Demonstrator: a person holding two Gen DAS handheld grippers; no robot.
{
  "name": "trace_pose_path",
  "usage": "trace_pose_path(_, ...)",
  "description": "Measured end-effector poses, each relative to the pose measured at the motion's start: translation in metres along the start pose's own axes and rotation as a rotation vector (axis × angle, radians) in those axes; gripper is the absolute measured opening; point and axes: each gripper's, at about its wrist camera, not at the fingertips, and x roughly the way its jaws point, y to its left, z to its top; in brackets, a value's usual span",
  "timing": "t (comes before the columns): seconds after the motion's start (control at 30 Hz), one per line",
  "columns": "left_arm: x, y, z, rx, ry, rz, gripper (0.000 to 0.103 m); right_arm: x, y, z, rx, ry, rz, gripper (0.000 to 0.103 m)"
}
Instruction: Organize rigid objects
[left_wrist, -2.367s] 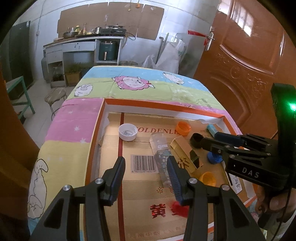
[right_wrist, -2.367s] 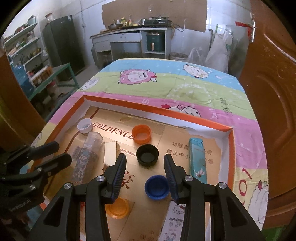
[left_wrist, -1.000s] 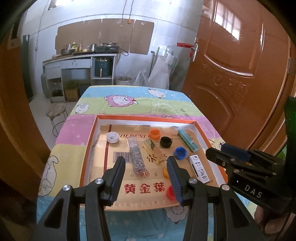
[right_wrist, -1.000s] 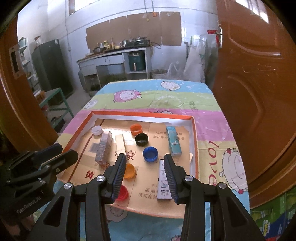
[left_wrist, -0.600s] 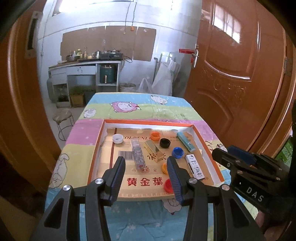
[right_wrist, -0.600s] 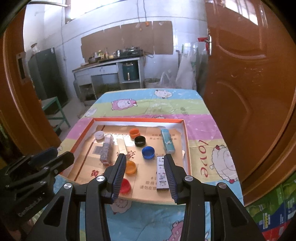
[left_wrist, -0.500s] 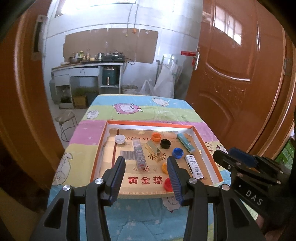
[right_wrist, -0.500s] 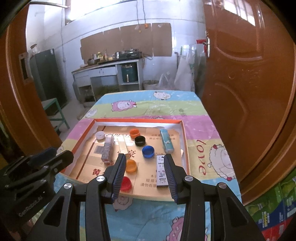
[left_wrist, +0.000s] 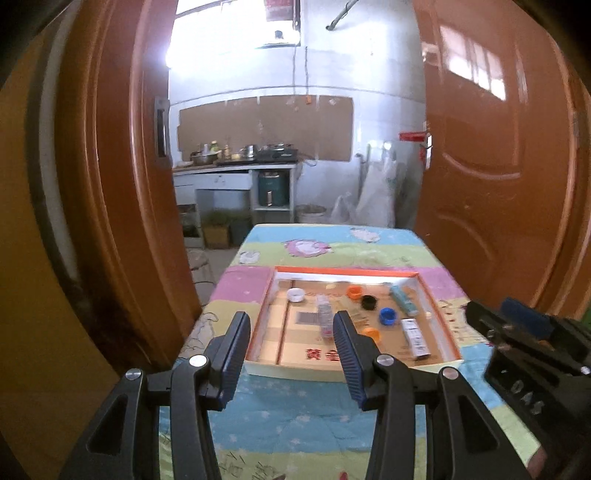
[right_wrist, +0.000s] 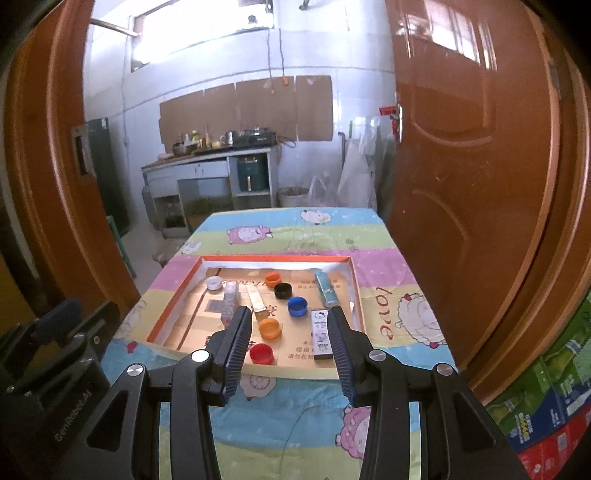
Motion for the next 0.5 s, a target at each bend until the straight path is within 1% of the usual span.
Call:
trace_pose_path(0.03,-0.005,0.001,-0.001,-0.003,-0.003,-0.013,0.047,-0.007,0.001,-0.002,0.0,-0.014,-0.008,0.044)
trace_pose_path(0.23,-0.03,-0.001,-0.007,0.008,-0.029,-0.027,0.047,-0.034,0.004,-0.014,0.016,-0.046,-0.018,0.044)
trace_pose_path(0.4,-0.048,0.003,-0.013,0.013,-0.049,-0.01,0.047,-0.052,0.005,-0.02,0.024,-0.073,-0.029,0.044)
trace_pose_path(0.5,-0.055,0.005,-0.016,0.011,-0.053,-0.013,0.047,-0.061,0.008,-0.022,0.019,-0.086,-0.031,0.044)
